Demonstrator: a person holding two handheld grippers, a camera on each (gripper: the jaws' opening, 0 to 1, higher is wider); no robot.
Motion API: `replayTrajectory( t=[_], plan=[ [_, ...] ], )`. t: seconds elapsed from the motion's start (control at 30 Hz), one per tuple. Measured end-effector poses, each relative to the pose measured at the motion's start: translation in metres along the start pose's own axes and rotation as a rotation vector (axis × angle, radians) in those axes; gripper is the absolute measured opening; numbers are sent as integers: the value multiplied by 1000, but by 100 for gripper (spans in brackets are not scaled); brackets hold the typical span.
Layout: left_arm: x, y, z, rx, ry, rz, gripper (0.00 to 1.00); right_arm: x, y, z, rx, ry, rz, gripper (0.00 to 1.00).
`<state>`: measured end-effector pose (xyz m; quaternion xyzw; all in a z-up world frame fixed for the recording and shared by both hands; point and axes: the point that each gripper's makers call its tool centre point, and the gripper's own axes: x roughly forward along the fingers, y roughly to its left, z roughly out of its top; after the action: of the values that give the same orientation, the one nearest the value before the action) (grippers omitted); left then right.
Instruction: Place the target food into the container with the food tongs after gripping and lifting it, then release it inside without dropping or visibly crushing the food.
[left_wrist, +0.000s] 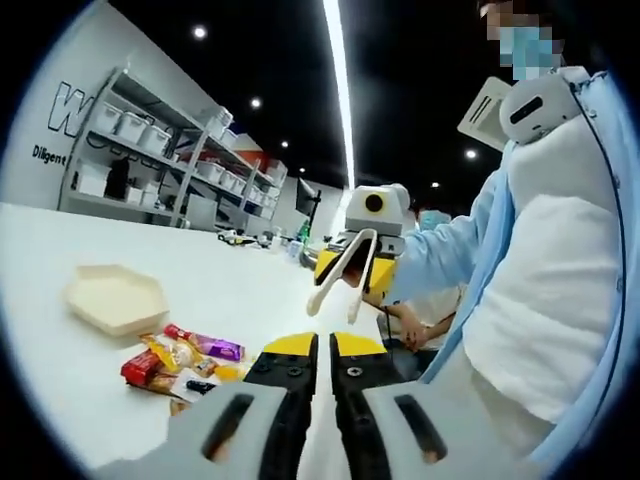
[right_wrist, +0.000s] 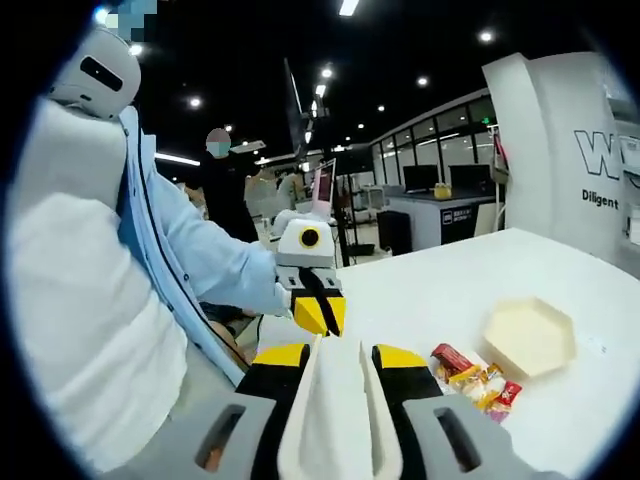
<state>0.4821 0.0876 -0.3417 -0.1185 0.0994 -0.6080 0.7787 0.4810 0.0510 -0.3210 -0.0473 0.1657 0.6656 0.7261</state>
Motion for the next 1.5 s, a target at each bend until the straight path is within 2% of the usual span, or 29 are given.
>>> replayTrajectory(
  t=[0.1,0.3,0.33,0.4,0.43,0.47,0.53,0.57,0.6,0.63,0.7,0.83,0.9,0.93,1.0,1.03,1.07,1.17,1.5],
  plan=[
    [1,5,-4,28,23,39,3,0,-2,-1,2,-2,-6,20],
    [0,9,-10,44,49,73,3,0,-6,-1,-1,-1,-19,20],
    [-1,17,-11,68,62,116,3,0,-7,-2,0,1,-20,20],
    [-1,18,-14,82,76,125,3,0,-8,-3,3,2,-25,20],
    [-3,25,-15,108,91,164,4,-1,-9,-4,3,4,-28,20],
    [-3,23,-16,100,90,157,4,-1,-10,-5,2,4,-30,20],
    [-7,37,-19,137,119,238,4,-1,-10,-6,0,6,-34,20],
    [-7,37,-21,140,125,232,4,-2,-12,-7,-2,9,-37,20],
    [-11,45,-22,170,146,285,5,-2,-12,-8,3,9,-36,20],
    [-10,43,-22,161,138,262,8,-2,-12,-8,4,9,-37,20],
    [-14,47,-21,167,135,281,12,-3,-13,-9,6,10,-37,20],
    [-21,52,-19,188,140,317,15,-4,-16,-10,7,13,-37,20],
    [-26,54,-16,167,130,344,25,-5,-17,-10,10,10,-40,21],
    [-28,53,-15,171,131,346,26,-5,-17,-10,9,9,-42,21],
    [-35,56,-16,198,154,377,28,-6,-19,-10,8,10,-46,21],
    [-38,59,-18,203,172,406,33,-6,-19,-11,8,11,-47,21],
    [-41,60,-21,172,184,421,38,-6,-21,-12,9,13,-50,21],
    [-47,62,-22,174,192,454,47,-8,-23,-14,10,15,-60,21],
    [-54,64,-15,181,166,499,55,-9,-27,-15,13,15,-68,21]
  ],
)
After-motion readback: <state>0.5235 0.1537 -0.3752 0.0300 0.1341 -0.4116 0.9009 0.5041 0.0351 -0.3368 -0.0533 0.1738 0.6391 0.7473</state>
